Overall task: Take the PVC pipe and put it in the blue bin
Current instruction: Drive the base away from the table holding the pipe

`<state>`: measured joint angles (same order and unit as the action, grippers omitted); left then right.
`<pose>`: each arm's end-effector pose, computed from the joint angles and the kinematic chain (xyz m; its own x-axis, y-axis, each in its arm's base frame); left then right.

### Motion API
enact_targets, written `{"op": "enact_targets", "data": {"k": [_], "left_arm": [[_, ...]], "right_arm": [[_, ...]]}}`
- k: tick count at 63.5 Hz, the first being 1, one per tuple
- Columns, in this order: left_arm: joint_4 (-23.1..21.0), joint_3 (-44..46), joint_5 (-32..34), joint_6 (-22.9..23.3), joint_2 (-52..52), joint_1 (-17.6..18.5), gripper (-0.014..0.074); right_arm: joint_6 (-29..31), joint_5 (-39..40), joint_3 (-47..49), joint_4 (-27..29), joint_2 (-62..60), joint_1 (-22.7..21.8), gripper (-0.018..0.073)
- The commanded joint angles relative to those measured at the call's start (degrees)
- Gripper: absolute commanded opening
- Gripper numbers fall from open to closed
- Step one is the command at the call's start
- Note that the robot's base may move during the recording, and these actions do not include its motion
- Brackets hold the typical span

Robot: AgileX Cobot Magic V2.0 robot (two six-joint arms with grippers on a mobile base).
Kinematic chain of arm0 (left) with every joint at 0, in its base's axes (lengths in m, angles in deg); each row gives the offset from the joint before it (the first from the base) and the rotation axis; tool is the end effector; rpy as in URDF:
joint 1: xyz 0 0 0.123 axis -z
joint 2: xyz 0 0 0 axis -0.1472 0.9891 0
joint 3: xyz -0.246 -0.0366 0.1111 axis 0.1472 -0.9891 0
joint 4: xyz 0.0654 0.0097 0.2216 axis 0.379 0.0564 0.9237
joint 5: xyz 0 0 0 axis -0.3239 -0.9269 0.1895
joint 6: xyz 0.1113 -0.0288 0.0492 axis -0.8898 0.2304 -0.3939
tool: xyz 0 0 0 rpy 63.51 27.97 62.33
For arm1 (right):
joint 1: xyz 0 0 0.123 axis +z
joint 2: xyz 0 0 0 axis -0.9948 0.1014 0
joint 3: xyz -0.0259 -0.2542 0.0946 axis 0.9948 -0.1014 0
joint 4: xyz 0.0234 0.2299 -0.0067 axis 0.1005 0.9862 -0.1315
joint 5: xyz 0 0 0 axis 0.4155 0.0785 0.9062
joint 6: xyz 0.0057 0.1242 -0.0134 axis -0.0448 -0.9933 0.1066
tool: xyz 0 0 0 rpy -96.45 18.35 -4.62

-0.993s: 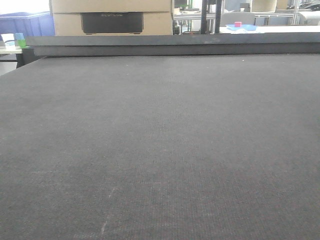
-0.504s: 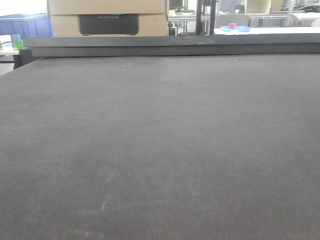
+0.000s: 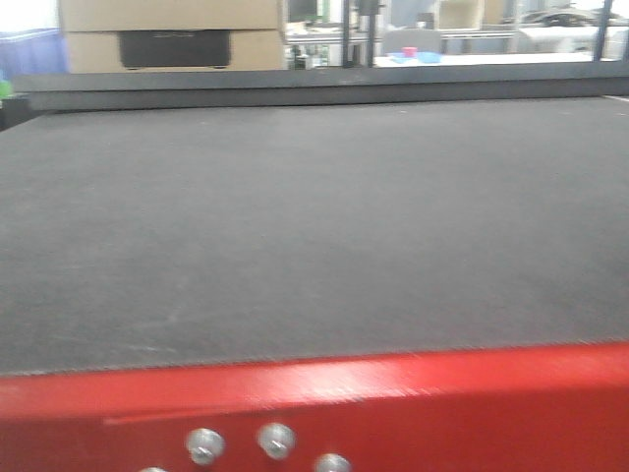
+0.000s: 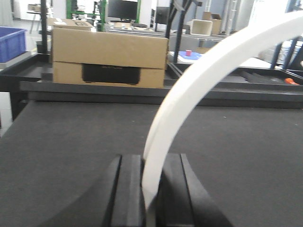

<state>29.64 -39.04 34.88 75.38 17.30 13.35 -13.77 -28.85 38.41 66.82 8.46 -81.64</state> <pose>0.1412 -0.0121 0.3697 -0.0151 -0.0716 -0.9973 0.0842 0.9938 -0.0726 0.0895 0.0047 0.3572 -0.0580 0.1470 -0.9874 -0.0417 0.9879 0.1495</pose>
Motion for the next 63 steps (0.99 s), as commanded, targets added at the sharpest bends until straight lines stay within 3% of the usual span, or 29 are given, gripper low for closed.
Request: {"op": "enact_targets", "data": {"k": [1, 63], "left_arm": [[0.0, 0.0, 1.5, -0.1, -0.2, -0.1, -0.0111], [0.0, 0.0, 1.6, -0.1, -0.2, -0.1, -0.0111]], "right_arm": [[0.5, 1.7, -0.1, -0.7, -0.3, -0.1, -0.0167], [0.5, 1.7, -0.1, -0.7, -0.3, -0.1, -0.0167]]}}
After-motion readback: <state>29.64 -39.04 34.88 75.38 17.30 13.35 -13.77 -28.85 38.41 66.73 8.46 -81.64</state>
